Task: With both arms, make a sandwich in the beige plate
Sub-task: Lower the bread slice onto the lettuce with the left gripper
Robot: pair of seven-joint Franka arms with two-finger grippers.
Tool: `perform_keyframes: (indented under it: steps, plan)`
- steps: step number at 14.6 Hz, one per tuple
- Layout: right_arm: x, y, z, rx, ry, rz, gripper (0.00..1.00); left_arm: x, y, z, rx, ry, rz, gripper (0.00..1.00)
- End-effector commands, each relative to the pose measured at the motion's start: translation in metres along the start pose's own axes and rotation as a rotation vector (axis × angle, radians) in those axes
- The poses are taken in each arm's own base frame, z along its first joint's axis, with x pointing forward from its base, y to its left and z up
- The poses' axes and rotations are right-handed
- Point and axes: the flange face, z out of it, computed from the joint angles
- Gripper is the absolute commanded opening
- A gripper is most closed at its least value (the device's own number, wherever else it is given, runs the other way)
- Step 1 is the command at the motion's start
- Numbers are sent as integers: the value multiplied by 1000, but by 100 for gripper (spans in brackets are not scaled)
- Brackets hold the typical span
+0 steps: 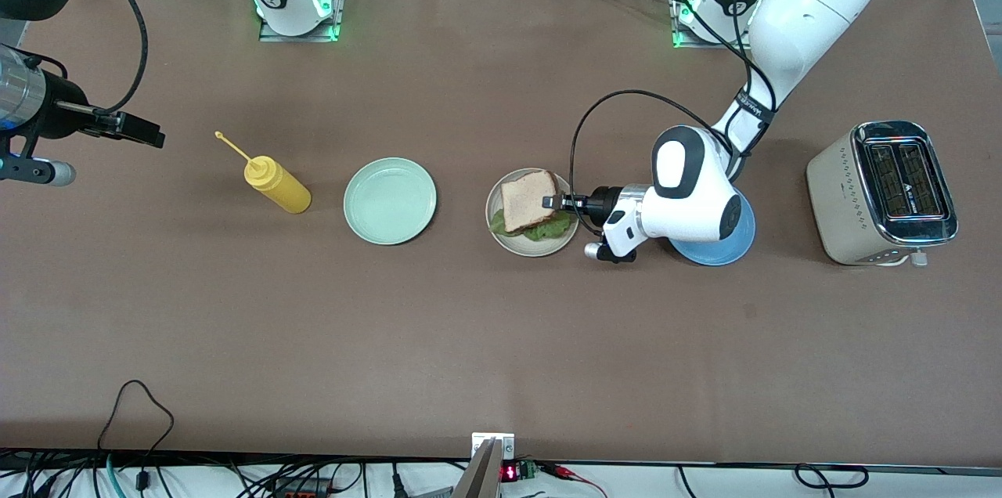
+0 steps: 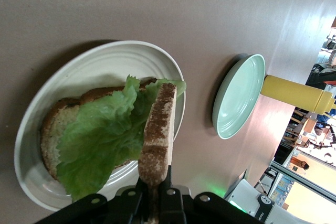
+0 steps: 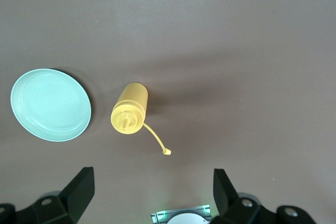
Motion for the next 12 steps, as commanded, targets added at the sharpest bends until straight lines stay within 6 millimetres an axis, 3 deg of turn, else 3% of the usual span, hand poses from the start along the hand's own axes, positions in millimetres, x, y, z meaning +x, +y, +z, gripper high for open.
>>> perform_keyframes:
  steps: [1, 6, 9, 10, 11, 12]
  plan:
    - [-1, 0, -4, -6, 3, 12, 100, 7, -9, 2, -35, 1, 14, 1]
    - [-1, -1, -3, -7, 0, 12, 100, 10, -25, 10, -39, -12, 30, 2]
    - [-1, -1, -4, -6, 3, 12, 100, 19, -22, 7, -43, 1, 76, 7]
    - [-1, -1, -4, -8, 4, 12, 100, 21, -24, 7, -42, 3, 79, 12]
    - [-1, -1, -3, -7, 2, 12, 100, 21, -26, 9, -41, 0, 78, 25]
    - [-1, -1, -3, -8, 2, 12, 100, 22, -30, 11, -41, -3, 73, 46]
